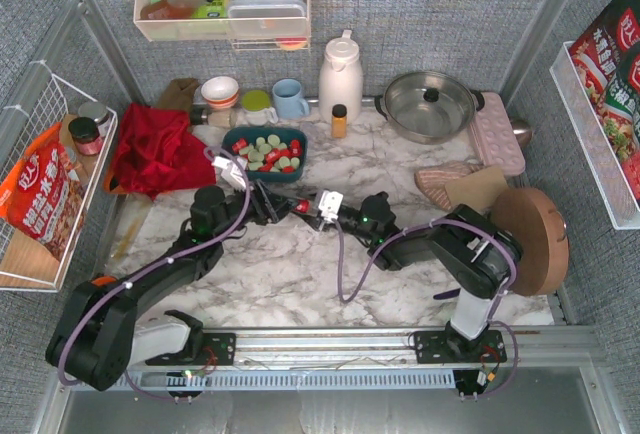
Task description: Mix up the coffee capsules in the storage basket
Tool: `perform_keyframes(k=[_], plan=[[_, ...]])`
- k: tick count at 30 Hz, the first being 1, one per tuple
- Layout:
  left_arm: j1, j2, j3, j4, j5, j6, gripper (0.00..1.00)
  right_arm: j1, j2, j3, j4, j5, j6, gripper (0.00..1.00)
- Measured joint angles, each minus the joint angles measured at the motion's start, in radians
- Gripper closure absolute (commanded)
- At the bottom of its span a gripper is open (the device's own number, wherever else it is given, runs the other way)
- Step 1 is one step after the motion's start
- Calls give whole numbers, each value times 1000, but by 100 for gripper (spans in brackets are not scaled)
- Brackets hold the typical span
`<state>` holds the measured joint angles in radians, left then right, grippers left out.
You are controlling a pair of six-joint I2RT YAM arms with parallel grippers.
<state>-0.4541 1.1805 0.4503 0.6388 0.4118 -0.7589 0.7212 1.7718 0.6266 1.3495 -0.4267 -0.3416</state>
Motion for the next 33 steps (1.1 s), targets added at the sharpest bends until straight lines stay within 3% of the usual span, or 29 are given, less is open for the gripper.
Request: perform_keyframes(k=[9,12,15,17,18,19,29,33], plan=[[-37,78,40,22,59,-5,52,-12,-44,-23,2,-12,0,67],[-46,96,50,34,64,-12,66,-14,-51,-31,1,-20,-1,62],[-53,101,55,51,64,-19,80,-20,-51,-34,0,-17,-4,47],[-55,101,55,56,59,-18,86,-20,-51,-34,0,-16,-1,24],[-56,101,55,56,55,-15,87,-20,-51,-36,1,-22,9,5],[-56,100,55,56,42,-11,89,-20,-51,-39,3,-25,8,1],[-49,64,134,-44,-187,62,93,-68,-115,-116,-10,57,10,1],[-26,161,252,-94,-292,148,93,-95,-179,-143,-69,140,11,1]])
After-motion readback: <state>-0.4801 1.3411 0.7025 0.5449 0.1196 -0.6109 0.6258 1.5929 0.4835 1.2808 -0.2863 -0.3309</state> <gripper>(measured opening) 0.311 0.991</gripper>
